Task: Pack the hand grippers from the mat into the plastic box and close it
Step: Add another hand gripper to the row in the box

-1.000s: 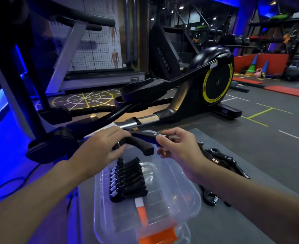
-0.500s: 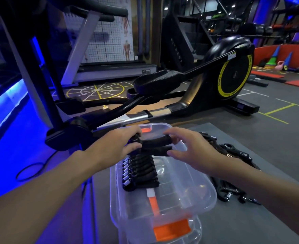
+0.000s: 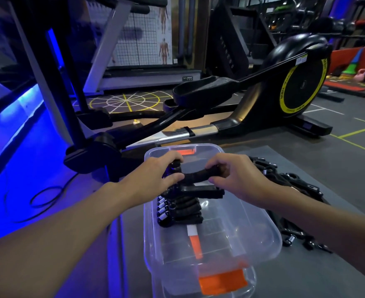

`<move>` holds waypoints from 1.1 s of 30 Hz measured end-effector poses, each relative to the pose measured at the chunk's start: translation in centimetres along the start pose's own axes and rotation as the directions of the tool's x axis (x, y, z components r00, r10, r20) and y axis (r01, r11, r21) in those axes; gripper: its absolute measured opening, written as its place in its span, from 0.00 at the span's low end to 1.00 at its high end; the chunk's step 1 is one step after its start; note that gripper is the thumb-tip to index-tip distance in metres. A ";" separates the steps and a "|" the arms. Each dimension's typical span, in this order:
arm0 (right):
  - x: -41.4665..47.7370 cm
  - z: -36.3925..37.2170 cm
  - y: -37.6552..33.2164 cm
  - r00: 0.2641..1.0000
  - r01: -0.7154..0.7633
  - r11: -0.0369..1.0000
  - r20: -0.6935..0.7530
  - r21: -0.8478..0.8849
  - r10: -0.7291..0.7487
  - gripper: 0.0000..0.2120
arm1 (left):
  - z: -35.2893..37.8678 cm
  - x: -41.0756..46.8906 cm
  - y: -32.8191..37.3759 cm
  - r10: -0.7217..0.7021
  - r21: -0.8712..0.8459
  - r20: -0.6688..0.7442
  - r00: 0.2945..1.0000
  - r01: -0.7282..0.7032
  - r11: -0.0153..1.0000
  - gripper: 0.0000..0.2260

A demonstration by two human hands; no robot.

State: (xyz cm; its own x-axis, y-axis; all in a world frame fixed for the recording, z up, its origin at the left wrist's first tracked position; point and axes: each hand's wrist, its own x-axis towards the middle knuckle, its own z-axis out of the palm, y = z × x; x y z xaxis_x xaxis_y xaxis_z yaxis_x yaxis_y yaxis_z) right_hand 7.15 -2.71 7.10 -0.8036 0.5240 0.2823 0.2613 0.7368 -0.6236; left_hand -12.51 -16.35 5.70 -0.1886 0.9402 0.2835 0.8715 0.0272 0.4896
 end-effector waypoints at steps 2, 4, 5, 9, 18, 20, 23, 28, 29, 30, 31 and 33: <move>0.4 0.8 0.3 0.999 -0.032 0.999 0.024 0.010 0.032 0.09 | 0.3 -0.2 -0.6 -0.011 -0.029 -0.012 1.000 0.011 1.000 0.11; 0.8 1.7 0.7 0.998 -0.041 0.999 0.044 -0.020 0.042 0.09 | 0.6 -0.4 -1.3 -0.032 -0.033 0.002 1.000 0.032 0.999 0.12; 0.9 2.1 0.9 0.997 -0.047 0.998 0.055 -0.036 0.049 0.09 | 0.7 -0.4 -1.6 -0.048 -0.025 0.018 0.999 0.048 0.999 0.12; 1.4 3.7 2.3 0.989 -0.083 0.993 0.115 -0.086 0.092 0.11 | 1.1 -0.8 -3.6 -0.111 0.010 0.021 0.994 0.110 0.994 0.14; 1.5 8.3 5.8 0.963 -0.185 0.978 0.181 -0.095 0.199 0.13 | 2.2 -1.7 -6.3 -0.130 0.382 0.105 0.986 0.081 0.921 0.31; 1.6 9.4 6.4 0.956 -0.205 0.976 0.199 -0.079 0.217 0.13 | 2.7 -1.9 -7.0 -0.135 0.385 0.113 0.984 0.082 0.919 0.31; 1.8 10.9 7.2 0.948 -0.230 0.971 0.210 -0.062 0.238 0.13 | 3.2 -2.0 -7.5 -0.121 0.398 0.117 0.986 0.065 0.915 0.29; 2.2 12.4 8.2 0.946 -0.236 0.972 0.224 -0.022 0.235 0.10 | 2.9 -2.9 -7.8 -0.162 0.404 0.125 0.979 0.099 0.909 0.34; 2.3 12.6 8.5 0.947 -0.232 0.972 0.223 -0.025 0.232 0.10 | 2.7 -3.2 -7.9 -0.176 0.401 0.137 0.975 0.108 0.909 0.35; 2.4 12.9 8.9 0.947 -0.230 0.973 0.224 -0.032 0.232 0.10 | 2.6 -3.5 -8.0 -0.184 0.399 0.147 0.972 0.112 0.910 0.35; 2.4 13.1 9.3 0.946 -0.228 0.973 0.226 -0.041 0.231 0.10 | 2.4 -3.7 -8.1 -0.190 0.397 0.153 0.970 0.115 0.911 0.35; 2.5 13.7 10.1 0.945 -0.216 0.974 0.236 -0.069 0.226 0.12 | 2.2 -4.0 -8.2 -0.195 0.395 0.154 0.969 0.121 0.911 0.34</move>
State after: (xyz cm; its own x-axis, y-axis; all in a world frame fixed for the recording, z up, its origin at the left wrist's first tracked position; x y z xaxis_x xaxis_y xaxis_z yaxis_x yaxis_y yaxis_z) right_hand 0.43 0.18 -8.47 -0.8265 0.5611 -0.0461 0.4650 0.6341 -0.6178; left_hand -17.89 -19.59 -1.30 -0.2830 0.9577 0.0520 0.9497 0.2722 0.1550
